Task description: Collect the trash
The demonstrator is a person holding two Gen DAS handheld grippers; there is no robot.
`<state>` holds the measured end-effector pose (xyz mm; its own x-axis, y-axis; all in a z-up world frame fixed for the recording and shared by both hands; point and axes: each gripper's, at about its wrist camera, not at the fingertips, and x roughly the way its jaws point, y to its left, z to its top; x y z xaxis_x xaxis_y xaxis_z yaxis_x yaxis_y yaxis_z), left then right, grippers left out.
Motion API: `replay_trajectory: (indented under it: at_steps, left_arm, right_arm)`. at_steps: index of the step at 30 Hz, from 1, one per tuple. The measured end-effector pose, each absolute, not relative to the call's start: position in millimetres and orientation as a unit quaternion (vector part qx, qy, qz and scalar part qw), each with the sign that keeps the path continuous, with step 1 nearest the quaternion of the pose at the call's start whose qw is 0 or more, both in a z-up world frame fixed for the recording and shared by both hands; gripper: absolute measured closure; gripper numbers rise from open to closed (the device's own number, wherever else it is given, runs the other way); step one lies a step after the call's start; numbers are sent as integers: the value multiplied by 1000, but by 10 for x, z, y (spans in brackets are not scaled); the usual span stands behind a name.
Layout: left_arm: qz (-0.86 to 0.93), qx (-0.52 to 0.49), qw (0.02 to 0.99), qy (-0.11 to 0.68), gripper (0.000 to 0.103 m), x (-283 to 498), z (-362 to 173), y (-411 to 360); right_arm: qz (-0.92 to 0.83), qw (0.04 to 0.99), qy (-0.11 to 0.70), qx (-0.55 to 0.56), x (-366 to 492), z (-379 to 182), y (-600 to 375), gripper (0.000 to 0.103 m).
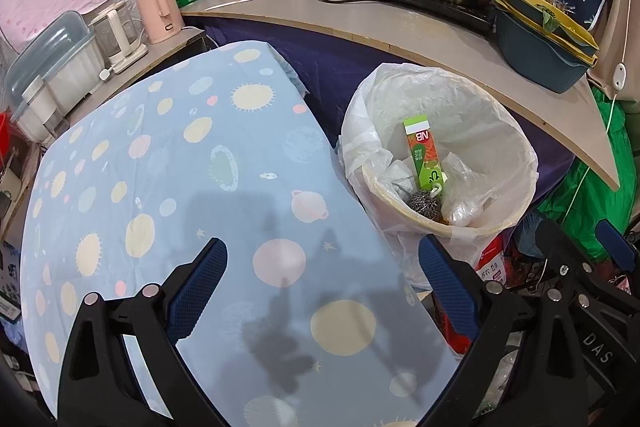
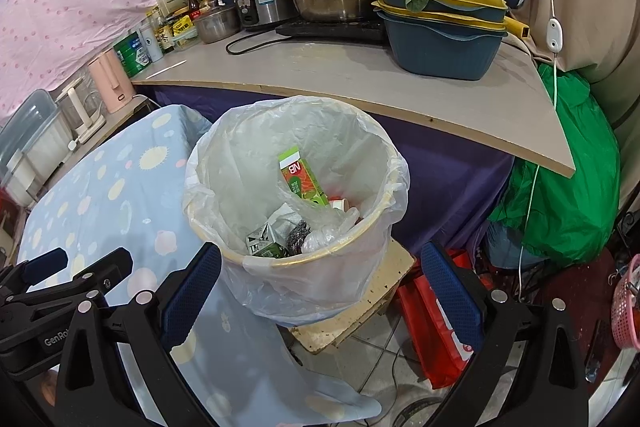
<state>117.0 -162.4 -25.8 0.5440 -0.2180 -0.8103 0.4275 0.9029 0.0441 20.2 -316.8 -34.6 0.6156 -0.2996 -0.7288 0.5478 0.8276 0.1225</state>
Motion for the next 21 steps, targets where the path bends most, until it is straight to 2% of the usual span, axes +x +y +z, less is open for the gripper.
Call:
replay_trajectory:
  at_steps: [21]
  left_arm:
    - [-185, 114, 870, 443, 11, 1166, -268, -1589]
  right_arm:
    - [-240, 883, 367, 170, 199, -350, -3182, 6]
